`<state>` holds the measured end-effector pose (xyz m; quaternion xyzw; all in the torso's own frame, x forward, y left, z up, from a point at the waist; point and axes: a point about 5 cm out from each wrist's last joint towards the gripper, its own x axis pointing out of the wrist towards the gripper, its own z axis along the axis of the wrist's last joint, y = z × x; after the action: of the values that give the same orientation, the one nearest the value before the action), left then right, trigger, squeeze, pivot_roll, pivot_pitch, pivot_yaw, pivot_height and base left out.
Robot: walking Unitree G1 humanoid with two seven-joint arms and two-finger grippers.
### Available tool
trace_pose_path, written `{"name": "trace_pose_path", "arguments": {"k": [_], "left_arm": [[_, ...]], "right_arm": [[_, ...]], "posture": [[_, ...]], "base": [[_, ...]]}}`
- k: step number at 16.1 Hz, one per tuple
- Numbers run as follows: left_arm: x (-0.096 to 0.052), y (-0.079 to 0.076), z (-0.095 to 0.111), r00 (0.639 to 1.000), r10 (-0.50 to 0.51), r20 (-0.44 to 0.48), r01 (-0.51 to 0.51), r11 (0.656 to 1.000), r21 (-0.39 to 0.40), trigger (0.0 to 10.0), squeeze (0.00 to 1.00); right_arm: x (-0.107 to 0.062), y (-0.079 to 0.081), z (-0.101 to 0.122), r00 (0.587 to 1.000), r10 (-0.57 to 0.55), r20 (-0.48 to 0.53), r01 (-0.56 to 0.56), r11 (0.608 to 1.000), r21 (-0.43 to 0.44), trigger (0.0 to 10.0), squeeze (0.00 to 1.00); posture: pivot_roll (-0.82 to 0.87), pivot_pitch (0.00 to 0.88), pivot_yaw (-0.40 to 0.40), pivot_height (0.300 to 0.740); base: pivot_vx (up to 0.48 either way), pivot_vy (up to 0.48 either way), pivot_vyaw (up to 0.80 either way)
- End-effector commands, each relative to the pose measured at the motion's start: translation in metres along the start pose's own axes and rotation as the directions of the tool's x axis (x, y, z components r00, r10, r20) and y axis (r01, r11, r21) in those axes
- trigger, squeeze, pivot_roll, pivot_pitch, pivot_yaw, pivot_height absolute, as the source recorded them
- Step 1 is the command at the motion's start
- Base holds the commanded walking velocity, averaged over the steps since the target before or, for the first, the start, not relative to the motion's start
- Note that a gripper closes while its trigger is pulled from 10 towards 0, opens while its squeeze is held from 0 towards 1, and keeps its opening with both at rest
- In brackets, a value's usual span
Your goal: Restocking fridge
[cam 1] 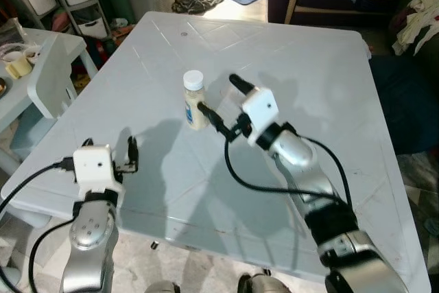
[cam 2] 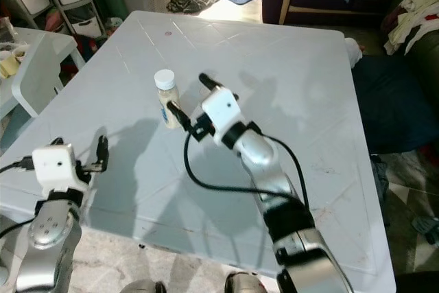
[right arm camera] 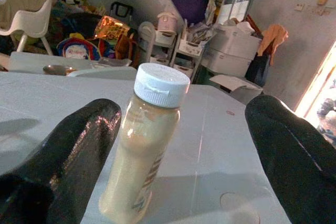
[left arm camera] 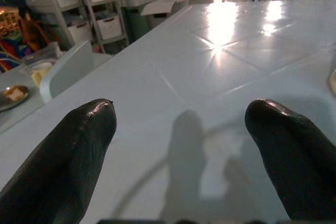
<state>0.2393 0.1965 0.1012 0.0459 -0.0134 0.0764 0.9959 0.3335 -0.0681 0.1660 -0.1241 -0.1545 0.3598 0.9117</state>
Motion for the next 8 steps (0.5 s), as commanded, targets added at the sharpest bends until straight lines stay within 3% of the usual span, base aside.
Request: {"name": "trace_pose_path", "arguments": {"k": [1, 4, 8], "left_arm": [[-0.005, -0.002, 0.001, 1.000, -0.002, 0.000, 0.002, 1.000, 0.013, 10.0, 0.00], [-0.011, -0.004, 0.000, 1.000, -0.008, -0.009, 0.008, 1.000, 0.014, 10.0, 0.00], [-0.009, 0.001, 0.002, 1.000, -0.006, -0.005, 0.006, 1.000, 0.025, 10.0, 0.00]], "right_arm": [[0.004, -0.006, 0.003, 1.000, -0.013, 0.013, 0.013, 1.000, -0.011, 10.0, 0.00], [0.014, -0.008, 0.002, 1.000, 0.009, 0.007, -0.009, 1.000, -0.013, 10.0, 0.00], [0.029, -0.001, 0.004, 0.998, 0.056, 0.003, -0.056, 0.998, -0.024, 10.0, 0.00]], "posture": [[0.08, 0.099, 0.024, 0.740], [0.11, 0.106, 0.024, 0.740], [0.12, 0.089, 0.018, 0.740]], "base": [[0.000, 0.000, 0.00], [0.000, 0.000, 0.00], [0.000, 0.000, 0.00]]}}
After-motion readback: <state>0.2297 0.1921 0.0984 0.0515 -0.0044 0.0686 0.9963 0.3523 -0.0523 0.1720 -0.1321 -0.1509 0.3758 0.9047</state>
